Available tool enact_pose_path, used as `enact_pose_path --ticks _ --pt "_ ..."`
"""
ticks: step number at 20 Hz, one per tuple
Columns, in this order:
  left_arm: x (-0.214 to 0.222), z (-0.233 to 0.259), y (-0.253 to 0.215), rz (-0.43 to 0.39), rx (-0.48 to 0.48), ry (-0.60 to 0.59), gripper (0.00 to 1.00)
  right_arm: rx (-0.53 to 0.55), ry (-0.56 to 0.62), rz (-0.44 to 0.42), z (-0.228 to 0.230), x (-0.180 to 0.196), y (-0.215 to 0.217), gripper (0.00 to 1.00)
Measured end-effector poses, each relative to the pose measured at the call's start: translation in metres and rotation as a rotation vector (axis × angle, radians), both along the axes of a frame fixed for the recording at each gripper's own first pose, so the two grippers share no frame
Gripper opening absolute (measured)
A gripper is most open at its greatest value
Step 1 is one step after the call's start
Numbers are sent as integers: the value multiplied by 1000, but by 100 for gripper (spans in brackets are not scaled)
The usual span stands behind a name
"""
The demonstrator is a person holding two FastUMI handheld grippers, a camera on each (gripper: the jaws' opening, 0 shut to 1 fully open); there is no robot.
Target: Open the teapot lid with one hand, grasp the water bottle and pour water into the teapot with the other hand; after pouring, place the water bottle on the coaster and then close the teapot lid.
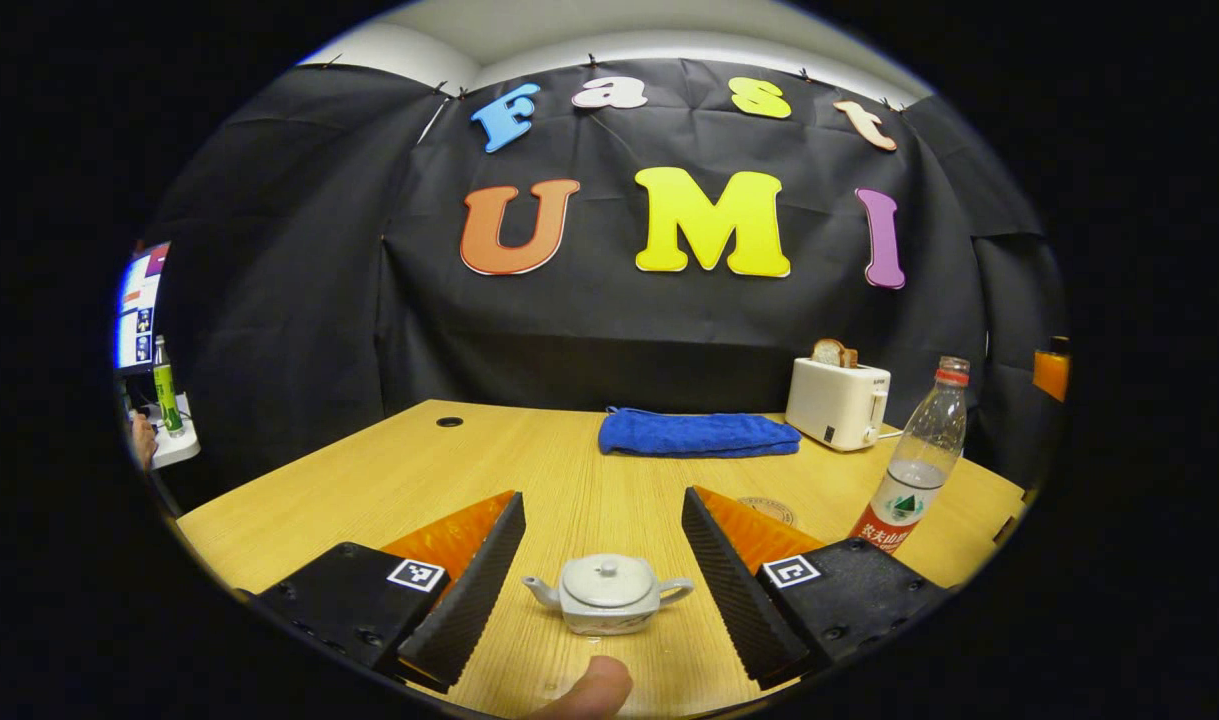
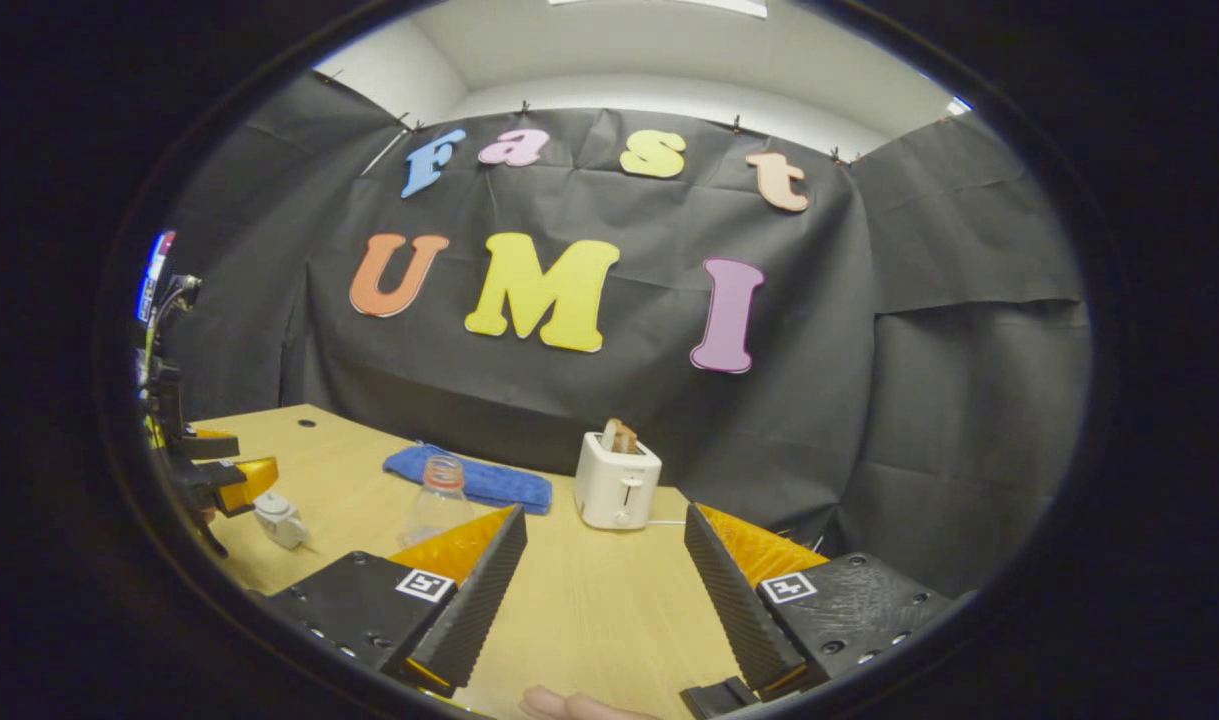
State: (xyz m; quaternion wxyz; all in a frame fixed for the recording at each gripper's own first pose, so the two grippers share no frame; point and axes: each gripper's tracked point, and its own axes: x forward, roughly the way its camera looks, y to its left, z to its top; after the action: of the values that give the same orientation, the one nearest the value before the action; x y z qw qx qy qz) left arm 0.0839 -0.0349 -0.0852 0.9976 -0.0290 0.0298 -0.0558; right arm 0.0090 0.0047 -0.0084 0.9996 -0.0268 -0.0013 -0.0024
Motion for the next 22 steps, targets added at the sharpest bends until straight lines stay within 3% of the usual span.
enact_pose_path --ticks 5,11,12,14,16,18,22 --pt "9 -16 -6 -17 -9 27 97 -5 5 13 -2 1 6 98" --pt "17 -27 -11 -35 4 47 74 -9 23 26 -7 3 12 98" --pt "19 -32 -13 -47 9 58 63 -11 24 26 -8 3 12 98" --pt "20 -35 -12 -42 17 62 54 -16 26 27 -9 3 14 97" --pt "24 -35 -11 -39 16 59 53 -18 26 31 -9 4 16 98" --pt "27 -36 -9 -33 10 56 37 -20 29 33 -10 3 17 98" --pt "31 -36 -6 -30 26 39 27 -29 38 52 -15 4 28 95"
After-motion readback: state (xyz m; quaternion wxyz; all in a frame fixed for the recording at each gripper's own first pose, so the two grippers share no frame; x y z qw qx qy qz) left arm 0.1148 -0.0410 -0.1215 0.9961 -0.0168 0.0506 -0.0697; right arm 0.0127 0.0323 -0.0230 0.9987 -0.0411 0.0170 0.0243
